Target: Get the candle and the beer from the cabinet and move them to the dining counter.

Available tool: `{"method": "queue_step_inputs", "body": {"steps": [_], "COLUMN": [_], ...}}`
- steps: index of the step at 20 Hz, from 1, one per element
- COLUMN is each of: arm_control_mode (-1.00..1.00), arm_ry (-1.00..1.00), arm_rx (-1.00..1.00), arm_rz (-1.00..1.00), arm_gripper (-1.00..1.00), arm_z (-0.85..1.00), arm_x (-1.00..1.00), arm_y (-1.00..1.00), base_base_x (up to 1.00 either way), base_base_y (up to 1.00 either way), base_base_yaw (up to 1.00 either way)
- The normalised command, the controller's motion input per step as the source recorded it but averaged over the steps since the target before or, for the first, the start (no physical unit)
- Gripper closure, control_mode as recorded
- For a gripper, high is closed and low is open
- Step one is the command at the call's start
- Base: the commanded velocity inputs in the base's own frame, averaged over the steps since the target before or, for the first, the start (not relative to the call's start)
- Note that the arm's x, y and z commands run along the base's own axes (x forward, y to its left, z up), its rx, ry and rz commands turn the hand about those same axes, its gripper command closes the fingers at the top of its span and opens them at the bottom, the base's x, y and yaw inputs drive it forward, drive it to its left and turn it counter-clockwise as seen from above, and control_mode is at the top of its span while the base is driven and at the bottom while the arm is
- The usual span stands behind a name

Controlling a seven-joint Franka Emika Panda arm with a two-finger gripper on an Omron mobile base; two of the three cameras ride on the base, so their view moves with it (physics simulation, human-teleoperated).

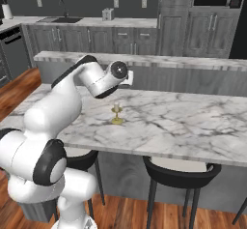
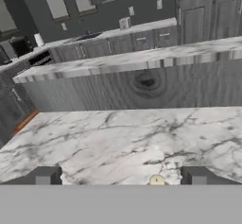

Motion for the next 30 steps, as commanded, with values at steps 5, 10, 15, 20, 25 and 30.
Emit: {"method": "queue_step_inputs", "body": {"steps": [5, 10, 15, 20, 25, 30], "arm_control_mode": [-1.0, -1.0, -1.0, -1.0, -1.0, -1.0], "arm_ry": [0.14, 0.16, 0.06, 0.0, 0.0, 0.01], "arm_rx": [0.0, 0.0, -0.03, -0.05, -0.06, -0.04], "arm_rz": [-0.22, -0.17, -0.06, 0.0, 0.0, 0.0], "arm_gripper": [-1.0, -1.0, -1.0, -1.0, -1.0, -1.0], "arm_z": [0.57, 0.53, 0.22, 0.23, 0.23, 0.43], "arm_x": [-0.63, -0.68, -0.92, -1.0, -1.0, -1.0], "arm_y": [0.0, 0.0, 0.0, 0.0, 0.12, 0.13], "base_base_x": [0.0, 0.0, 0.0, 0.0, 0.0, 0.0], "base_base_y": [0.0, 0.0, 0.0, 0.0, 0.0, 0.0], "base_base_yaw": [0.0, 0.0, 0.0, 0.0, 0.0, 0.0]}}
